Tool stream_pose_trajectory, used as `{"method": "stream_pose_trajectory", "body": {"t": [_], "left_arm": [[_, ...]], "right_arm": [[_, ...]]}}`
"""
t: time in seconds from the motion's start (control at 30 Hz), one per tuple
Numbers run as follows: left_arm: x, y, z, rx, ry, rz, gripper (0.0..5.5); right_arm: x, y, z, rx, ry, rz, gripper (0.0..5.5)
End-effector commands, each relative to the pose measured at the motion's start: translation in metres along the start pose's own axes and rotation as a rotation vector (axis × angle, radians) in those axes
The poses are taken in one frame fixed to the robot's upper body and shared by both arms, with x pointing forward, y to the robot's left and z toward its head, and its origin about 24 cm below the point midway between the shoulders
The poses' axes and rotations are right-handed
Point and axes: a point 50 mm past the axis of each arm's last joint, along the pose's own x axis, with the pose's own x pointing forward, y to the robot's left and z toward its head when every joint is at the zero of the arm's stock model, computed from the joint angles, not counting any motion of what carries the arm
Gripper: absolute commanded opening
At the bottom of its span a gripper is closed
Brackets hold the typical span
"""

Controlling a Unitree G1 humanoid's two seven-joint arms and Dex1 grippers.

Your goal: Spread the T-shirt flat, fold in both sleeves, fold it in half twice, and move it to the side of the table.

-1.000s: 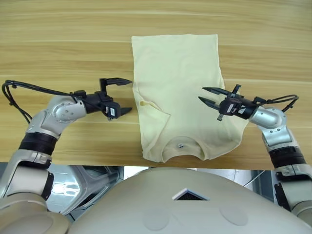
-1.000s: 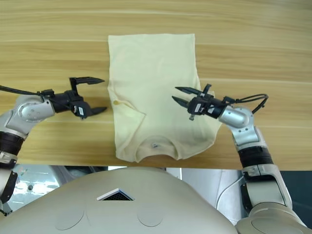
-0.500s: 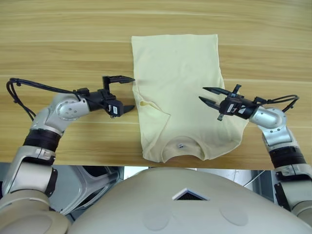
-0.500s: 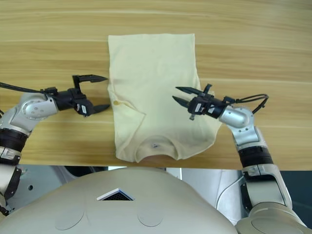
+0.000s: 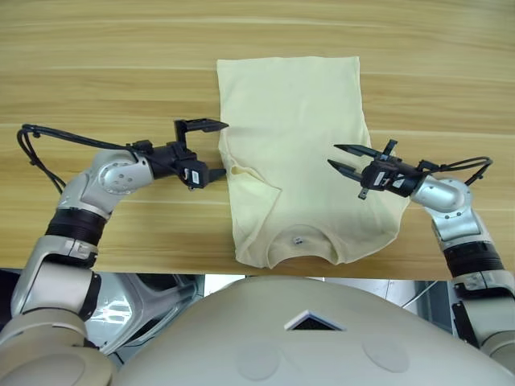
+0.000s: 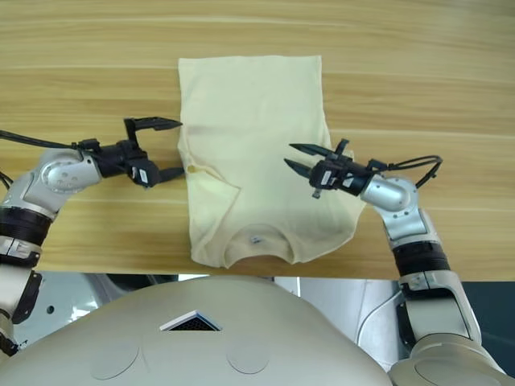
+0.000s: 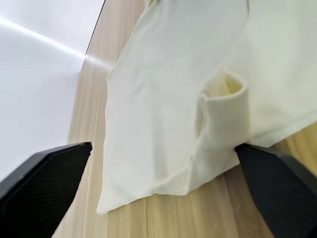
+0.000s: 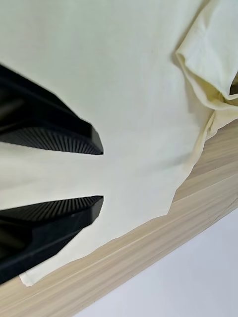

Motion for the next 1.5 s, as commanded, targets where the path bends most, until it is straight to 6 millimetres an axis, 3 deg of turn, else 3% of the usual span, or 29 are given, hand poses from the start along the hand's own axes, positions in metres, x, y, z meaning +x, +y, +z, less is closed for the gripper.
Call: {"method": "stream_pose_trajectory", "body": {"t": [0.03, 0.57, 0.8, 1.0, 1.13, 1.27, 1.5], "left_arm": [[0.004, 0.007, 0.002, 0.031, -0.015, 0.012, 5.38], [0.008, 0.000, 0.002, 0.030, -0.014, -0.019, 5.38], [0.017, 0.015, 0.002, 0.013, -0.050, 0.082, 5.38], [0.025, 0.021, -0.009, -0.008, -0.012, 0.127, 5.38], [0.026, 0.012, -0.023, 0.019, 0.082, 0.076, 5.38], [0.028, 0.008, -0.023, 0.022, 0.077, 0.073, 5.38], [0.022, 0.027, -0.019, -0.008, 0.020, 0.242, 5.38]], "right_arm": [[0.002, -0.003, 0.000, -0.013, 0.007, -0.005, 1.55], [0.004, -0.004, -0.002, -0.013, 0.009, -0.009, 1.55], [0.006, -0.003, -0.003, -0.011, 0.012, -0.010, 1.55], [0.009, -0.002, -0.005, -0.008, 0.020, -0.010, 1.55], [0.009, -0.002, -0.005, -0.009, 0.023, -0.011, 1.55], [0.009, -0.002, -0.006, -0.009, 0.025, -0.013, 1.55], [0.009, -0.003, -0.006, -0.008, 0.025, -0.015, 1.55]]}}
